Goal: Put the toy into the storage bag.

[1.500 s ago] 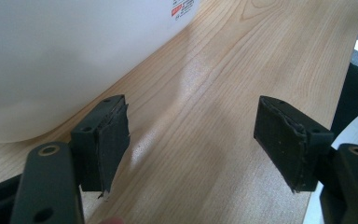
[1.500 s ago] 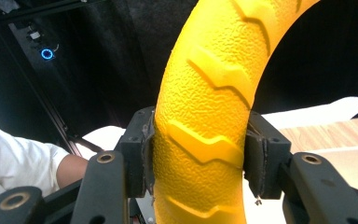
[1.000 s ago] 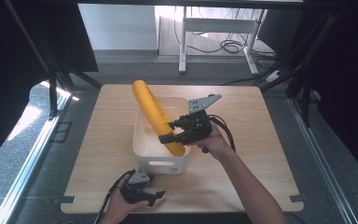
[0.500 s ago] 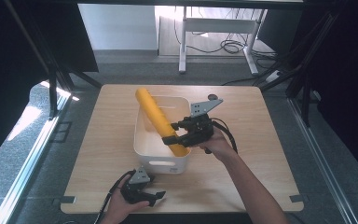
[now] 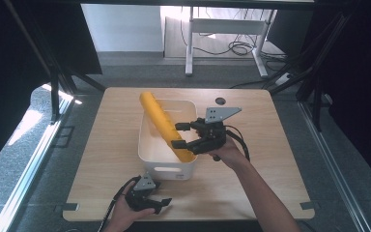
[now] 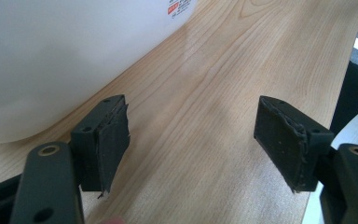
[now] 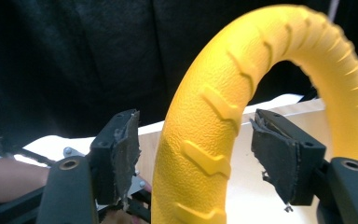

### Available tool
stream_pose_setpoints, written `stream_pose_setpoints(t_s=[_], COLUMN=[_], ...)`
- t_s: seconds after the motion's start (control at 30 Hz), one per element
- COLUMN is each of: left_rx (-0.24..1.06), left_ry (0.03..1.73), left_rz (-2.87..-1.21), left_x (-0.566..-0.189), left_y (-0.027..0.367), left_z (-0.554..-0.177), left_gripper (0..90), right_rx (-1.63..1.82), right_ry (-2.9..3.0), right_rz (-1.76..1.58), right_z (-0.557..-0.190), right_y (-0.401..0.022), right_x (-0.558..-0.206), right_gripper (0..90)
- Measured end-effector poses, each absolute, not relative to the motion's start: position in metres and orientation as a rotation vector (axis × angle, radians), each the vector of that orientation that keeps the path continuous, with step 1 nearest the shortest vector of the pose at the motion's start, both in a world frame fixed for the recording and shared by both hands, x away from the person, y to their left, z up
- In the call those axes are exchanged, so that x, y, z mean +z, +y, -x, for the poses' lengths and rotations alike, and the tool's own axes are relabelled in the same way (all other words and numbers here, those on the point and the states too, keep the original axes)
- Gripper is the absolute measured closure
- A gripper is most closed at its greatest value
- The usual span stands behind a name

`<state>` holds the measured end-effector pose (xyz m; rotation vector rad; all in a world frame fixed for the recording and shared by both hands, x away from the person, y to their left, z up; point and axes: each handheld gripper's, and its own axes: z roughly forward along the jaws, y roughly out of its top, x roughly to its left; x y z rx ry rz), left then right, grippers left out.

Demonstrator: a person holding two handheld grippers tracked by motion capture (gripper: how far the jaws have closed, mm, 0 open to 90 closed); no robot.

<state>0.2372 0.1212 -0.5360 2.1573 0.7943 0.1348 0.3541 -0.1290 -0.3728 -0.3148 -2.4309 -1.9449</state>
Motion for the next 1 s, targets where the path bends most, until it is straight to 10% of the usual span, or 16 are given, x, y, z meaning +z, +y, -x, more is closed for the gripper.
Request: stream_pose_setpoints(t_s=[1.0], left_rx=[0.139], left_ry=[0.796], left_rz=[-2.151], left_x=[-0.534], left_y=[0.122], left_z=[-0.237], left_gripper=[26.4], right_rx=[-1.946], right_ry=[-2.561], right_rz=[0.832], right_z=[-0.337], right_y=[-0.224], right_x=[-0.436], right_gripper=[35.5])
